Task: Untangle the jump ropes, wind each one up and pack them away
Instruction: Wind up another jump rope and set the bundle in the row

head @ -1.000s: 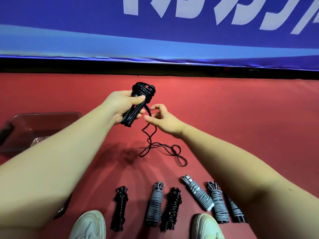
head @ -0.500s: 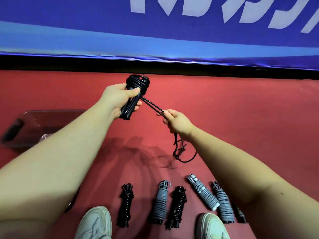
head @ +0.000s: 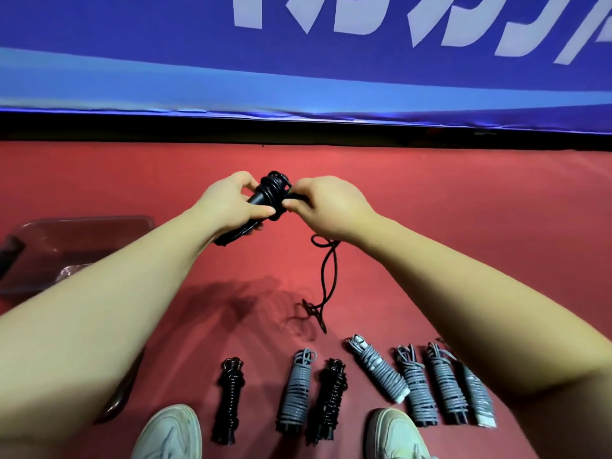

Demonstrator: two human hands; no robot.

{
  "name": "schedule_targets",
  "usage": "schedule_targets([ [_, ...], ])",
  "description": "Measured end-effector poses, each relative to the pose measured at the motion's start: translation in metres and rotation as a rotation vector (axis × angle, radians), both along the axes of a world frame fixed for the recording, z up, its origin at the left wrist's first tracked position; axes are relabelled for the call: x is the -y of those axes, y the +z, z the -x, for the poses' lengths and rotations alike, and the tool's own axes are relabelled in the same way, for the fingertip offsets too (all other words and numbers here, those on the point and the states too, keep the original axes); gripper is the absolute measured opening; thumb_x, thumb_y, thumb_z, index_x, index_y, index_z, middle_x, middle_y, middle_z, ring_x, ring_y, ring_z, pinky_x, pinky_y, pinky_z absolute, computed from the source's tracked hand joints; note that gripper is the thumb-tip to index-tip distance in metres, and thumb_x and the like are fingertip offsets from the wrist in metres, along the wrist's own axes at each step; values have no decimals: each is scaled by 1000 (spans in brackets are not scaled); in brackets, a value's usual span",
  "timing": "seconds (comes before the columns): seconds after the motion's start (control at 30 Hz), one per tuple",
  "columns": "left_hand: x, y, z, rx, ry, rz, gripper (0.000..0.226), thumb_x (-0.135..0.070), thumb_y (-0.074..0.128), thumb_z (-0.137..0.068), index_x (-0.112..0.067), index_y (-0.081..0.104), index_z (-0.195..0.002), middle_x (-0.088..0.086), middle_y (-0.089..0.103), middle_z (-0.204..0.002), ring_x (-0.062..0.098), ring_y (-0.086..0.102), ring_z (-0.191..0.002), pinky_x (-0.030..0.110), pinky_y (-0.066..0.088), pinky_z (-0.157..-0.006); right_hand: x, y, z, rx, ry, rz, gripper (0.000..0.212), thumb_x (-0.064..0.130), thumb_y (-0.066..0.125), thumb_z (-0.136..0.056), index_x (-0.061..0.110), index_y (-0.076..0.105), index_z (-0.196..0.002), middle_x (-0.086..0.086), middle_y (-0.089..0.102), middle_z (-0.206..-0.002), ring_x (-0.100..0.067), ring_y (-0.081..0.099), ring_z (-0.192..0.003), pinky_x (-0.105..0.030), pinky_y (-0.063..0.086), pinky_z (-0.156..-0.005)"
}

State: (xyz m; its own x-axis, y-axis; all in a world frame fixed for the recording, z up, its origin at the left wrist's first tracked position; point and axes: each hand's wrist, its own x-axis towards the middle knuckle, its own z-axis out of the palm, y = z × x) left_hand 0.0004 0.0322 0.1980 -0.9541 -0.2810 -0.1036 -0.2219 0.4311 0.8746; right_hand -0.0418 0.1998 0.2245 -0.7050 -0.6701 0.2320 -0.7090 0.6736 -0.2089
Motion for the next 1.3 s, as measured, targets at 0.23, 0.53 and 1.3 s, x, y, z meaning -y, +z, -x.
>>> schedule_targets([
  [0.23,-17,13,-8,163,-326,330,27,-7,69,-83,-15,52,-102,8,71,-74,17,61,-50,25,50,-50,-5,9,7,32,134,-194,30,42,51,-92,22,64,-109,0,53,-118,-18,54,-107,-31,43,-77],
  [0.53,-20,24,-20,318,-470,153,15,-5,63,-88,-4,48,-90,6,70,-64,14,62,-47,20,47,-44,-19,2,2,353,221,-96,11,32,49,-96,23,53,-93,3,59,-84,-15,53,-78,-28,40,-73],
  [1.3,5,66,-13,-402,-163,483,52,-38,67,-83,-21,46,-128,-8,52,-119,12,53,-101,23,40,-89,-22,-16,8,739,106,453,29,30,41,-100,15,66,-94,13,43,-53,-2,29,-45,-13,26,-44],
])
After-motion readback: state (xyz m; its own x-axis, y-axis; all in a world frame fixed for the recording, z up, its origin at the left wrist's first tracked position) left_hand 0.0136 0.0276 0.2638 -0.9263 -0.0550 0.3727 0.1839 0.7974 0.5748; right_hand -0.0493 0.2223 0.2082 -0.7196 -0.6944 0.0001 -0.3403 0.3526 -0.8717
